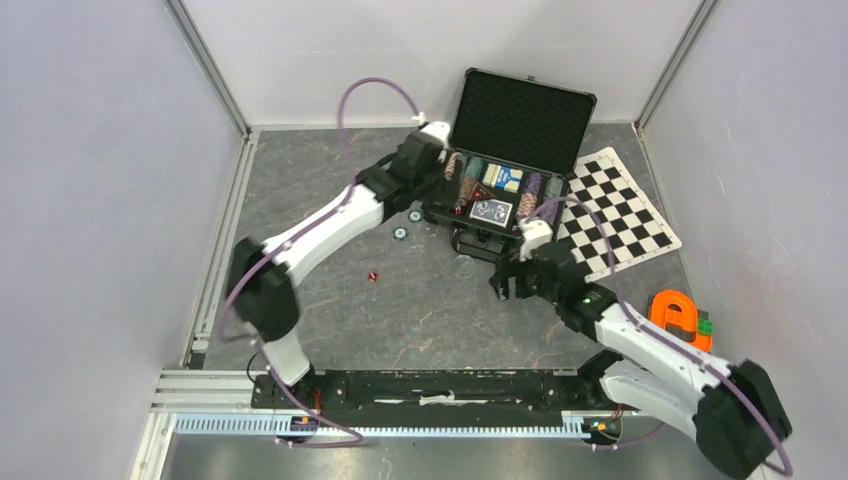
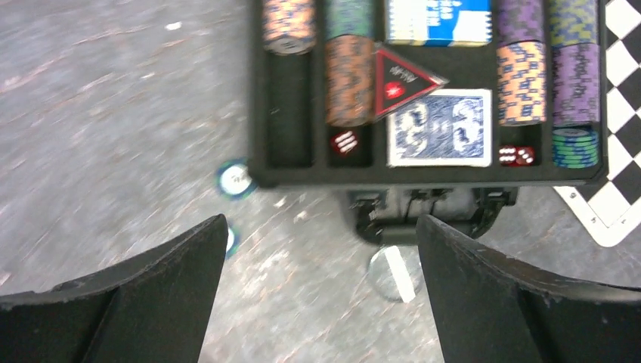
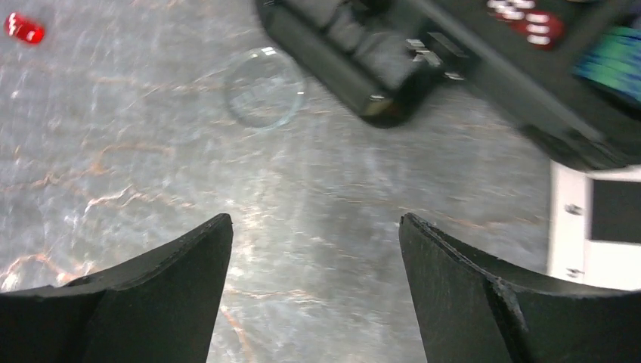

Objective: Pack up texas hold em set

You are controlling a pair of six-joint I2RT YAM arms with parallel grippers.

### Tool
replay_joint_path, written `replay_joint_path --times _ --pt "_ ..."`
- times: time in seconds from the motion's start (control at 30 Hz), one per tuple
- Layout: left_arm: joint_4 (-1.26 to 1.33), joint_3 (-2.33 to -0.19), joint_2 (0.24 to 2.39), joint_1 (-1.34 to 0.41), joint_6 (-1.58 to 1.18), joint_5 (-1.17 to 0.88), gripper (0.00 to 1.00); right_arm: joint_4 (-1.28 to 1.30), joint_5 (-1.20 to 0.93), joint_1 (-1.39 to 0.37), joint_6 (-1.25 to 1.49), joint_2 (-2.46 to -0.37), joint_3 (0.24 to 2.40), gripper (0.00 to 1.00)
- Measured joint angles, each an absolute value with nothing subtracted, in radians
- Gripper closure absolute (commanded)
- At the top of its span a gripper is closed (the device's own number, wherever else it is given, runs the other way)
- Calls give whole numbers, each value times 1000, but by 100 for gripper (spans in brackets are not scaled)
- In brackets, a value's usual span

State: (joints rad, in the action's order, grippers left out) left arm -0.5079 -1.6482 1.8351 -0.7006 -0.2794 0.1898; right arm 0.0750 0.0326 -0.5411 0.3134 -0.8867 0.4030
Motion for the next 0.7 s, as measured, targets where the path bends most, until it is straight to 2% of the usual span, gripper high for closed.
replay_joint_path --times 0.17,0.33,0.43,0.57,0.7 --pt "-407 -1288 1486 -660 -342 290 0 101 121 -718 364 -1087 525 5" --pt "-351 -964 1212 -622 -429 313 0 199 384 -870 520 -1277 684 5" --pt "-350 -823 1066 -625 -451 327 0 322 500 -912 612 -1432 868 5" --pt "-341 -708 893 -623 -465 364 0 404 530 -916 677 -1650 1049 5" --pt "-327 -617 764 -623 -480 375 0 429 523 -916 724 -1729 1087 4"
